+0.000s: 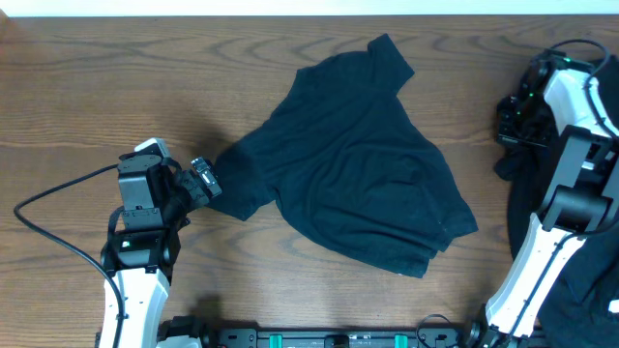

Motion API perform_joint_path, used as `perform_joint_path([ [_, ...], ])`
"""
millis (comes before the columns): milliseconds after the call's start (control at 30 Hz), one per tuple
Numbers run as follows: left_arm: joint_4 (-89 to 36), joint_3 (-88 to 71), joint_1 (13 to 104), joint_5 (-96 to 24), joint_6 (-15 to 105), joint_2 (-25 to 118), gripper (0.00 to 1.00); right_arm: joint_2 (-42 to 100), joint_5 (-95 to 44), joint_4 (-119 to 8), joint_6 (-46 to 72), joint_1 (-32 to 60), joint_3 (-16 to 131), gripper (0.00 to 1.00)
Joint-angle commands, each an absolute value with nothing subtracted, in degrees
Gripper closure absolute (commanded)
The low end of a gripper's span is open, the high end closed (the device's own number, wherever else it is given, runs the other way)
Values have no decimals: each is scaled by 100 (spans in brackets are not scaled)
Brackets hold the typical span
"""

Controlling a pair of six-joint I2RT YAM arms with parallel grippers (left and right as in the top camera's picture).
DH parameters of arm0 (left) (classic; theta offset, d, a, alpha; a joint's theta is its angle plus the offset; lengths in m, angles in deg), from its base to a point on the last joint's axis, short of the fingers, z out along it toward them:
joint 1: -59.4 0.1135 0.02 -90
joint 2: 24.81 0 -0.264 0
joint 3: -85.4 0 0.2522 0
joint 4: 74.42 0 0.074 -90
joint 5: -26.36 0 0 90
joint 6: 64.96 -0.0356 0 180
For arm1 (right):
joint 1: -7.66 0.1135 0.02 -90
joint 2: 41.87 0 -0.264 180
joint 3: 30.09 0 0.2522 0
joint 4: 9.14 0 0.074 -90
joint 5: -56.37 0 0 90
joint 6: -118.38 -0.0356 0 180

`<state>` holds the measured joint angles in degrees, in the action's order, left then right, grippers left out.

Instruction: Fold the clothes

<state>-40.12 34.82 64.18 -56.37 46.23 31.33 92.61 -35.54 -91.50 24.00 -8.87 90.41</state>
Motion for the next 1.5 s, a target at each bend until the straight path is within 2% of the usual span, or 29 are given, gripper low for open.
perform_joint_path([
  [0, -4010, 3465, 6433, -5683, 4614, 3136, 2, 9562, -2658, -9242, 2284, -1005, 9303, 95],
  [200, -4010, 3465, 6433, -5685, 4614, 3136, 2, 9560, -1314, -10048, 2680, -1007, 10474, 73],
  [433, -4010, 3465, 6433, -5685, 4617, 3136, 2, 9560, -1215, -11972, 3010, -763, 12570, 72],
  [833, -4010, 3465, 6433, -5685, 4617, 3136, 2, 9038, -1318, -12024, 2363, 363, 12269, 75],
  [1067, -4010, 3465, 6431, -5685, 4617, 3136, 2, 9036, -2441, -12024, 1808, 1119, 11429, 76],
  [1133, -4010, 3465, 6431, -5685, 4617, 3136, 2, 9036, -2496, -12024, 1808, 1231, 11104, 84],
  [1167, -4010, 3465, 6431, -5685, 4617, 3136, 2, 9036, -2531, -12024, 1771, 1264, 10909, 93],
  [1200, -4010, 3465, 6431, -5685, 4617, 3136, 2, 9036, -2614, -12024, 1692, 1272, 10745, 99],
  [1333, -4010, 3465, 6431, -5685, 4617, 3136, 2, 9036, -3410, -12026, 1163, 1178, 10077, 99],
  [1467, -4010, 3465, 6431, -5685, 4617, 3136, 2, 9036, -3425, -11980, 1237, 1052, 9674, 99],
])
